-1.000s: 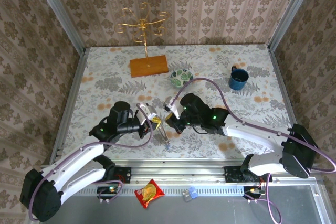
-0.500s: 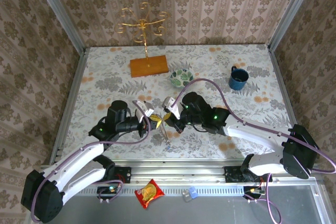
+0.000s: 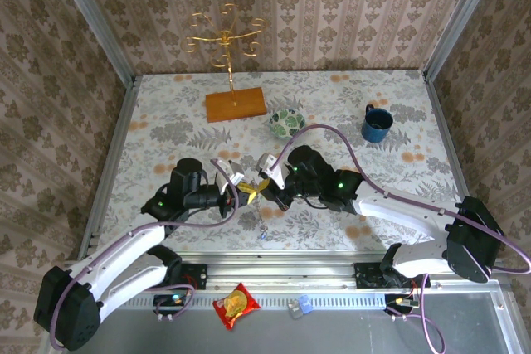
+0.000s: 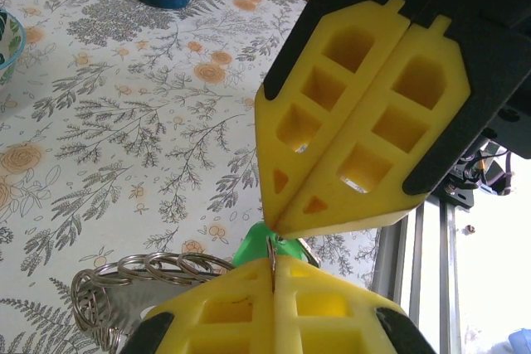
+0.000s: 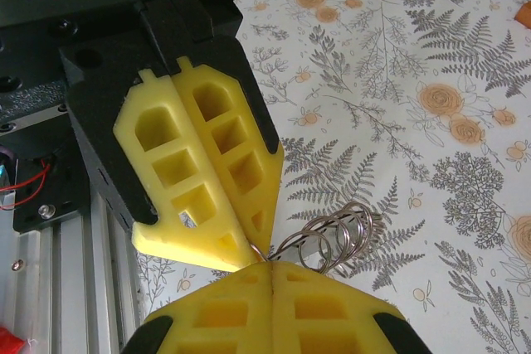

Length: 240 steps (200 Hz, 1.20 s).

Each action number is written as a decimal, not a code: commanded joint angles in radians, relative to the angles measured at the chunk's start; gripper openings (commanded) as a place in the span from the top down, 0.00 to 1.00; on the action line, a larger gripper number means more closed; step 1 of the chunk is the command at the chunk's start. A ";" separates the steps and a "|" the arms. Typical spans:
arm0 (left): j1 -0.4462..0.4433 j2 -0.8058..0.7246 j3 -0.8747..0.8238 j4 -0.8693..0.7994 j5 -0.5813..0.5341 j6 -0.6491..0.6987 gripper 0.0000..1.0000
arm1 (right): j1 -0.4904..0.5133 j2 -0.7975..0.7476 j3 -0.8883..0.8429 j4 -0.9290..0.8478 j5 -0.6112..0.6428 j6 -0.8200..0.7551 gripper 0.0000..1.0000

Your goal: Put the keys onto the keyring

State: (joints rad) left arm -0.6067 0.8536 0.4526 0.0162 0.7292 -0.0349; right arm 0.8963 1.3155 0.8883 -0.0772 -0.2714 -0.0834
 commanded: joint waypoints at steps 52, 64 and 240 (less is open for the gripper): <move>0.010 0.010 0.000 0.061 0.048 -0.025 1.00 | -0.005 0.007 0.027 0.042 -0.006 -0.010 1.00; 0.010 0.011 -0.001 0.064 0.054 -0.027 1.00 | -0.004 0.012 0.031 0.045 -0.007 -0.009 1.00; 0.015 -0.004 -0.127 0.413 0.009 -0.248 1.00 | -0.003 0.042 -0.014 0.163 -0.020 0.150 1.00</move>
State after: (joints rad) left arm -0.5930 0.8703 0.3561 0.2417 0.7361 -0.1844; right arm 0.8944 1.3495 0.8886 0.0044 -0.2737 0.0082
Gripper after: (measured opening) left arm 0.064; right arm 0.063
